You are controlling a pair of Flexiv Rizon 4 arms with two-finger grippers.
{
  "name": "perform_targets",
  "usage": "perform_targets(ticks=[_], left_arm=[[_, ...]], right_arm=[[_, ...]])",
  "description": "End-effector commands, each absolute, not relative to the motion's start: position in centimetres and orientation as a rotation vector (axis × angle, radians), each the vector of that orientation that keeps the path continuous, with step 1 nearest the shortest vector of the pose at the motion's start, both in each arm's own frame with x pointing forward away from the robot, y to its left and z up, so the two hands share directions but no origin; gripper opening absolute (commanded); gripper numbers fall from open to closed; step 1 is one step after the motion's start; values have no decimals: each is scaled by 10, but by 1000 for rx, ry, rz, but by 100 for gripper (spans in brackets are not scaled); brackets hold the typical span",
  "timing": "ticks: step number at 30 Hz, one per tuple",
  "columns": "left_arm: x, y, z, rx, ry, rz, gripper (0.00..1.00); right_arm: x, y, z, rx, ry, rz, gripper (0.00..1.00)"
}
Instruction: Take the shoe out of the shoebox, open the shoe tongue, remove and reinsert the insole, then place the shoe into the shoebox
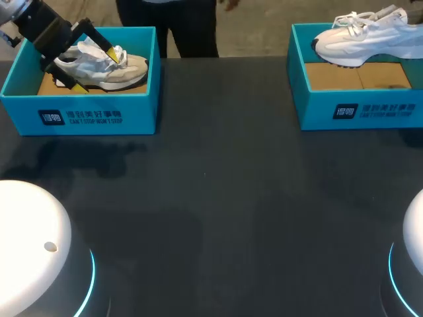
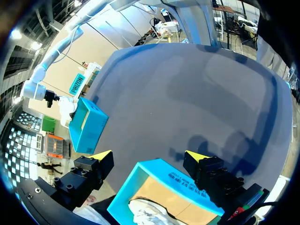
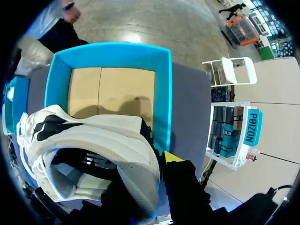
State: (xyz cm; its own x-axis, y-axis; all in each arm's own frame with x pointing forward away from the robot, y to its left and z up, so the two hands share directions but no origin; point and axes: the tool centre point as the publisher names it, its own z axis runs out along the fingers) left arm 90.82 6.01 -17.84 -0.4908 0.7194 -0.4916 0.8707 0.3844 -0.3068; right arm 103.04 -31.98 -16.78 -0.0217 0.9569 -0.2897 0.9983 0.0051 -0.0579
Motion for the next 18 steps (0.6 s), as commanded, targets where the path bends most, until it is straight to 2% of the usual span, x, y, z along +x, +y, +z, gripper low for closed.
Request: perform_targets(ticks=[1, 18], left_arm=[[908, 60, -178, 1402, 2372, -777, 100], [908, 60, -178, 1402, 2372, -777, 100]], right_arm=[[1029, -320, -166, 2072, 2101, -365, 0], [1032, -325, -175, 2122, 2085, -350, 0]])
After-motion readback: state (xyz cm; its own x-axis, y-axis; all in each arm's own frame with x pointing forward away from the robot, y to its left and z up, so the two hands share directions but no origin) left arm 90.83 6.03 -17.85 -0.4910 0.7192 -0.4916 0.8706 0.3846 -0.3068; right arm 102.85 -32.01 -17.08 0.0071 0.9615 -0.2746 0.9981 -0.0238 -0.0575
